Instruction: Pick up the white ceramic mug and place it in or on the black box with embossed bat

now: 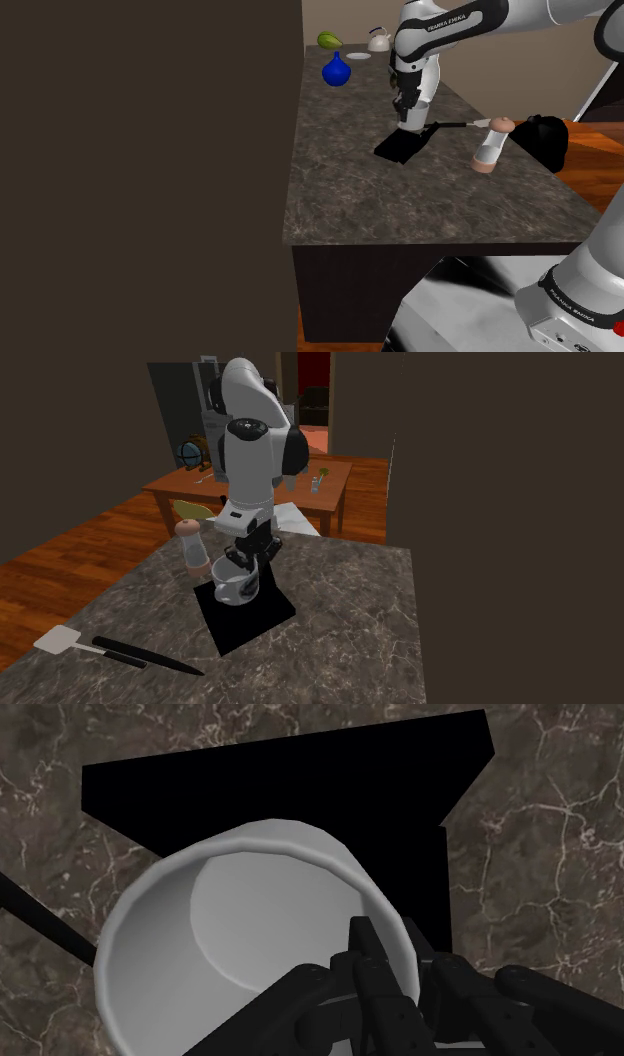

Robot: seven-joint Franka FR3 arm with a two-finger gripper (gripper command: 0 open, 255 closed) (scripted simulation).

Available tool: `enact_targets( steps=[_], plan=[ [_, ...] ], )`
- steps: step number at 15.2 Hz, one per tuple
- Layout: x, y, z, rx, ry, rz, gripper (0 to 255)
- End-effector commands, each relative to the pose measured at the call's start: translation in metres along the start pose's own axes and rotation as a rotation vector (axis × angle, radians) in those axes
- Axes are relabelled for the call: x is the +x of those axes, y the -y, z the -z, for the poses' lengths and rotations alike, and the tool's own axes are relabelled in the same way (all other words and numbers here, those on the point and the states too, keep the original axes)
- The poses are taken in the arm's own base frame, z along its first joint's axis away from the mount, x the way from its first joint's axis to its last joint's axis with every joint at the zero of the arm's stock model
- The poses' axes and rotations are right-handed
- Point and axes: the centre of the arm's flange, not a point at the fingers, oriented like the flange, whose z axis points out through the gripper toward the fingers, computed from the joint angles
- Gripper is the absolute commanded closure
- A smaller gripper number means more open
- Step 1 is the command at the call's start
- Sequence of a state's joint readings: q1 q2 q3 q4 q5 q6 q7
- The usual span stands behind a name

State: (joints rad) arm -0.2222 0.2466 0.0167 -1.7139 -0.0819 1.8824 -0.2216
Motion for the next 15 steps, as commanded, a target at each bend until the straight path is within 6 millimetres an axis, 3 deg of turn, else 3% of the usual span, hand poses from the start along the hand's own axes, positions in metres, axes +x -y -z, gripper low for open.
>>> enact_targets(
  steps=[1, 3, 4, 9, 13, 15],
  plan=[
    [0.000, 0.000, 0.000, 0.000, 0.000, 0.000, 255],
    [0.000, 0.000, 0.000, 0.000, 0.000, 0.000, 255],
    [0.000, 0.000, 0.000, 0.000, 0.000, 0.000, 0],
    [0.000, 0.000, 0.000, 0.000, 0.000, 0.000, 0],
    [0.000, 0.000, 0.050, 0.000, 0.000, 0.000, 0],
    [0.000, 0.000, 0.050, 0.000, 0.000, 0.000, 0]
  ],
)
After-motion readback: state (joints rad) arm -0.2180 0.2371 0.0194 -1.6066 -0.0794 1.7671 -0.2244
